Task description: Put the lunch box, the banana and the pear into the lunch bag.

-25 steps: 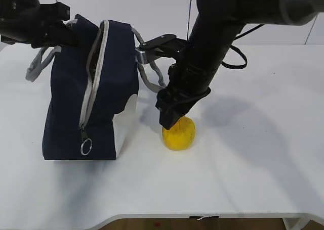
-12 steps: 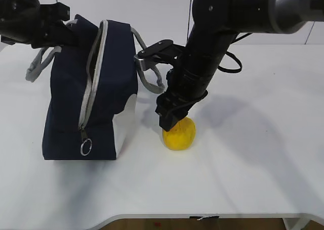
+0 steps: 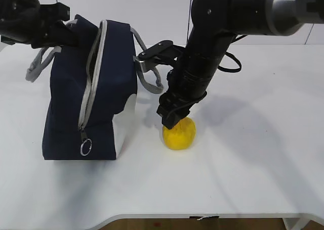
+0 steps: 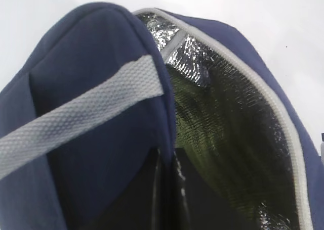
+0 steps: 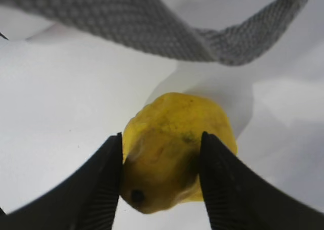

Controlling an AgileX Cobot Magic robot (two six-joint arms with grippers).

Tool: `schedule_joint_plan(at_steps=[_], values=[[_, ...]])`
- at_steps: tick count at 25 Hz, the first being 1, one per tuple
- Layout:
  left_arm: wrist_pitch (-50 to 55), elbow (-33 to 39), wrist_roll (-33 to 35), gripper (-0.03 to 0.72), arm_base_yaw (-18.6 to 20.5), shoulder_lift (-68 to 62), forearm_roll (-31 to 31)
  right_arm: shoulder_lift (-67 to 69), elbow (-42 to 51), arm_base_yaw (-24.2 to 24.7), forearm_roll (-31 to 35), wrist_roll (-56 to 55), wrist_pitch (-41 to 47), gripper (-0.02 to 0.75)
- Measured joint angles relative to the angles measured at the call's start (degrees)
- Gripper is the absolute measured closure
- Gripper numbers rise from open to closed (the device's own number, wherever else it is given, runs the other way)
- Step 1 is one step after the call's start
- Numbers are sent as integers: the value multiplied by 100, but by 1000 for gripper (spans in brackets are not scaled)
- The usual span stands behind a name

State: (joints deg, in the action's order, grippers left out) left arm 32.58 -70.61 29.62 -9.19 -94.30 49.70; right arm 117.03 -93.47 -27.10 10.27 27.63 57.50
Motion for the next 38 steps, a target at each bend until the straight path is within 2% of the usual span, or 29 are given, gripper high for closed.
schedule_joint_plan(at_steps=[5,13,26,38], values=[[0,0,0,693,0,0,-4,10,-10,0,-22,0,0,396],[0,0,0,693,0,0,-4,10,-72,0,-89,0,81,422],[0,0,0,693,0,0,-4,92,-919,-9,-304,-155,1231,437],[171,0,24,693,0,-9,860,-365,-1686,-9,-525,-238,1341,439]])
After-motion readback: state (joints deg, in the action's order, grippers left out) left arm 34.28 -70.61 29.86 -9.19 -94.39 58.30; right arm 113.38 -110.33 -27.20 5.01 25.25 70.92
